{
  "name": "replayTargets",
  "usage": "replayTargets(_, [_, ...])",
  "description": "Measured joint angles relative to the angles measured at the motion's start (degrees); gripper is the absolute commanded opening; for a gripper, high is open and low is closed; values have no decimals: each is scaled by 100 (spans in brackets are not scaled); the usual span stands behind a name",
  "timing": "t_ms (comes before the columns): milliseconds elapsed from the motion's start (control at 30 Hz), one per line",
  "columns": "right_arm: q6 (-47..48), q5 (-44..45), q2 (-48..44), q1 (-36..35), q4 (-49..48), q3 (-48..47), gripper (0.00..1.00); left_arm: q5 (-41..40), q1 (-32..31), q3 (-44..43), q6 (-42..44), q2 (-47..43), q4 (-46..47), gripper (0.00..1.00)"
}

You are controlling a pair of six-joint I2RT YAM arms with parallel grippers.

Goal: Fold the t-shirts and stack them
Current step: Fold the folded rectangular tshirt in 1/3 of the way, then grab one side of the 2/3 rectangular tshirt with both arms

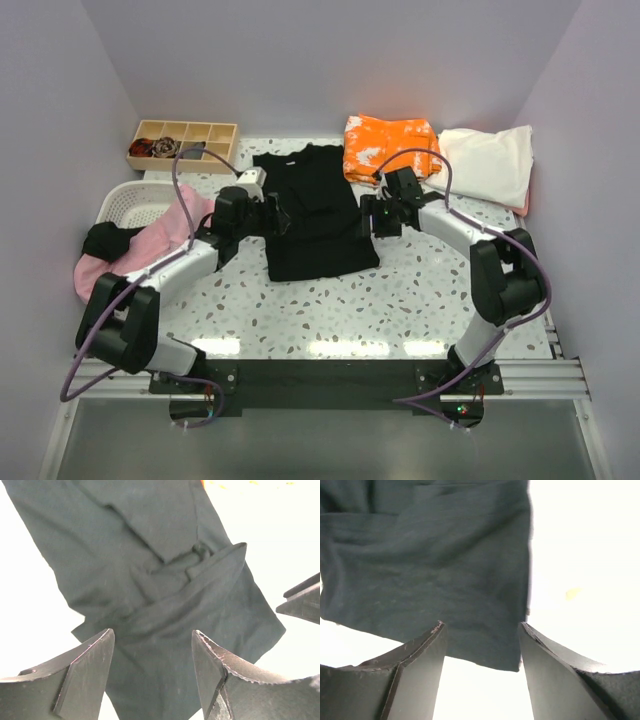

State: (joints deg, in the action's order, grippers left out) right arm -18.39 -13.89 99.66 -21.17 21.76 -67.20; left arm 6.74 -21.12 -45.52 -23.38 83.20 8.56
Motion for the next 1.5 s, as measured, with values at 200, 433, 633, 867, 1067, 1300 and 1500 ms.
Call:
replayTargets(200, [-22, 273, -33, 136, 155, 341, 64, -52, -2, 769, -385, -586, -400, 69])
replayTargets(433, [-74, 184, -35, 343, 195, 802, 64, 103, -59, 1626, -870, -887, -833, 70])
replayTargets(633, [-199, -422, -37, 636, -63, 962, 64, 431, -109, 1899, -1152, -909, -713, 71])
replayTargets(867, [-415, -1596, 315, 678, -621, 960, 61, 916, -114, 2133, -1449, -702, 138, 67])
replayTargets(1067, [-507, -2312, 616, 680, -920, 970, 28, 1311, -133, 2293, -1746, -238, 1086, 38])
replayTargets(1300, [-638, -2643, 802, 675, -1108, 1207, 1, 1438, -197, 2404, -1805, -31, 1182, 0])
replayTargets(1500, [-664, -2767, 662, 660, -1235, 1469, 0, 1180, -221, 2240, -1606, -546, 48, 0])
